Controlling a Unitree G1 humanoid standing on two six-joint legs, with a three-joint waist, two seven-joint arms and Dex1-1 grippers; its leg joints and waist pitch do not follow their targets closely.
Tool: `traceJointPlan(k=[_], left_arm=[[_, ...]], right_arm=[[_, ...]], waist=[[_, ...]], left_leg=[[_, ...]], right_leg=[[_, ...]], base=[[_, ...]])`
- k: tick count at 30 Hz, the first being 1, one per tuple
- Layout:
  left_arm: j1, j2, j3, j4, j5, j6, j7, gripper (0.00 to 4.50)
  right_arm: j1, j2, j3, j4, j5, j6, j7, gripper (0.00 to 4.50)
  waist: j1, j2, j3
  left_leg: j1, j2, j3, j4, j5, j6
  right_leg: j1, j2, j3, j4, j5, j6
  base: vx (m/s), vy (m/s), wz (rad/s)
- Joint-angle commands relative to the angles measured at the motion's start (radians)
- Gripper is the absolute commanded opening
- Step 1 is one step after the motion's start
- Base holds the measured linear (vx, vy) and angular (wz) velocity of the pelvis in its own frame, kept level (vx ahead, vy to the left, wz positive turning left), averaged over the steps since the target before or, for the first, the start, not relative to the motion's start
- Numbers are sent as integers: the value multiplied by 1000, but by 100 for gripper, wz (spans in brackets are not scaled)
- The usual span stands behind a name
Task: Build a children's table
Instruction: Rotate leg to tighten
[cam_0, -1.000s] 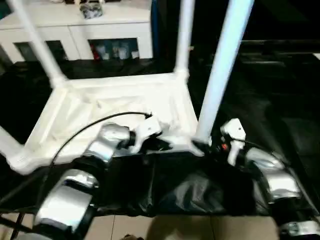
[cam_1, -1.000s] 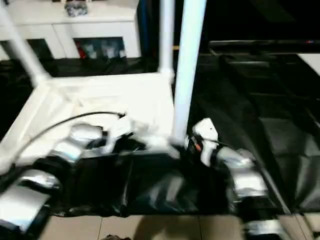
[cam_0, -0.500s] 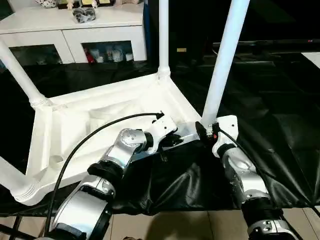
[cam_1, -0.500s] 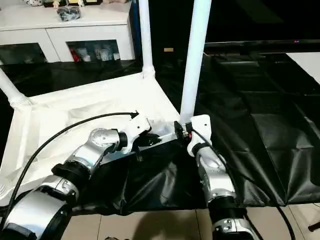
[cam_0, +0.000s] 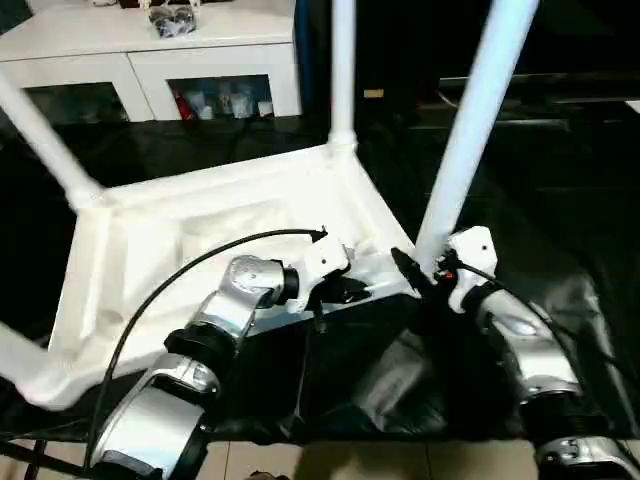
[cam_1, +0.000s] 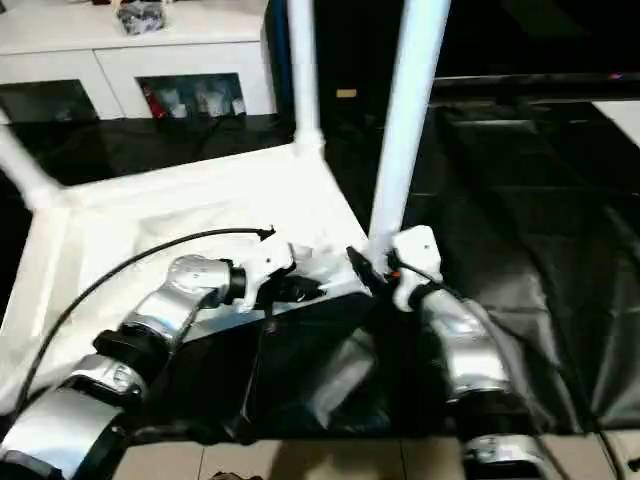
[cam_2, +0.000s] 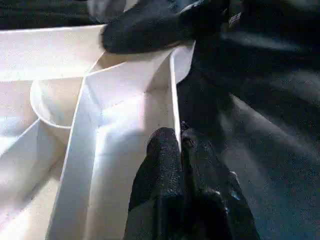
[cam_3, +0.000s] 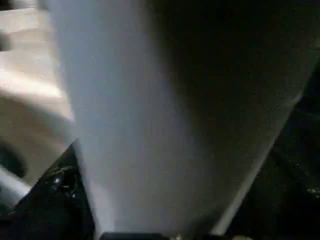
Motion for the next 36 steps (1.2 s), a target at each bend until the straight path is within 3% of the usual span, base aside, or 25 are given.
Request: traceJointPlan(k=[1, 3, 5, 8, 11, 18, 19, 23, 24, 32, 36], left_arm=[[27, 28, -27, 10, 4, -13, -87, 0], [20, 48, -27, 16, 3, -21, -121, 0], [12, 67, -32, 24, 0, -32, -150, 0], [5, 84, -37, 30, -2, -41, -181, 0], [-9, 101, -42, 45, 1, -56, -212, 0], [-29, 114, -46, 68, 6, -74, -231, 0], [-33, 116, -45, 74, 5, -76, -232, 0], [-43, 117, -45, 91, 3, -82, -236, 0], [-45, 117, -45, 94, 4, -83, -237, 0], [-58, 110, -39, 117, 8, -83, -213, 0], [-74, 85, -31, 133, 29, -46, -84, 0]], right_arm=[[18, -34, 27, -45, 43, 39, 143, 402], [21, -61, 47, -57, 54, 56, 220, 402], [13, -83, 69, -54, 60, 66, 279, 364], [2, -105, 95, -47, 56, 74, 344, 361], [-9, -124, 120, -45, 53, 92, 404, 325], [-24, -137, 157, -39, 44, 106, 474, 271], [-26, -137, 161, -39, 45, 109, 480, 271], [-31, -135, 167, -42, 52, 121, 496, 261], [-32, -135, 167, -41, 52, 124, 502, 260], [-24, -113, 142, -48, 73, 146, 458, 259], [-12, -54, 102, -48, 63, 165, 303, 259]], waist=[[5, -26, -64], [7, -24, -62], [6, -26, -58], [4, -27, -54], [5, -28, -53], [6, -31, -56], [8, -28, -56], [10, -30, -58], [11, -25, -58], [13, -26, -57], [9, -20, -52]], left_leg=[[29, 46, -22, -52, -114, 190], [31, 50, -24, -56, -130, 179], [33, 50, -23, -62, -176, 148], [37, 53, -23, -71, -231, 105], [39, 54, -24, -75, -247, 82], [37, 51, -22, -69, -202, 97], [37, 51, -23, -68, -194, 100], [37, 50, -22, -64, -173, 114], [38, 51, -23, -64, -173, 114], [38, 50, -23, -66, -191, 100], [40, 51, -22, -74, -245, 69]], right_leg=[[40, -15, -4, -36, 54, -261], [38, -15, -5, -38, 9, -261], [36, -13, -5, -45, -68, -262], [32, -13, -1, -52, -143, -254], [33, -13, 0, -52, -149, -255], [35, -16, 0, -45, -84, -271], [36, -16, -1, -44, -77, -273], [37, -15, -1, -40, -43, -283], [37, -16, -1, -40, -43, -284], [38, -16, -1, -41, -51, -286], [31, -14, 1, -48, -134, -269]], base=[[0, 0, 0], [0, 0, 0], [0, 0, 0], [0, 0, 0], [0, 0, 0], [0, 0, 0], [0, 0, 0], [0, 0, 0], [0, 0, 0], [0, 0, 0], [0, 0, 0]])
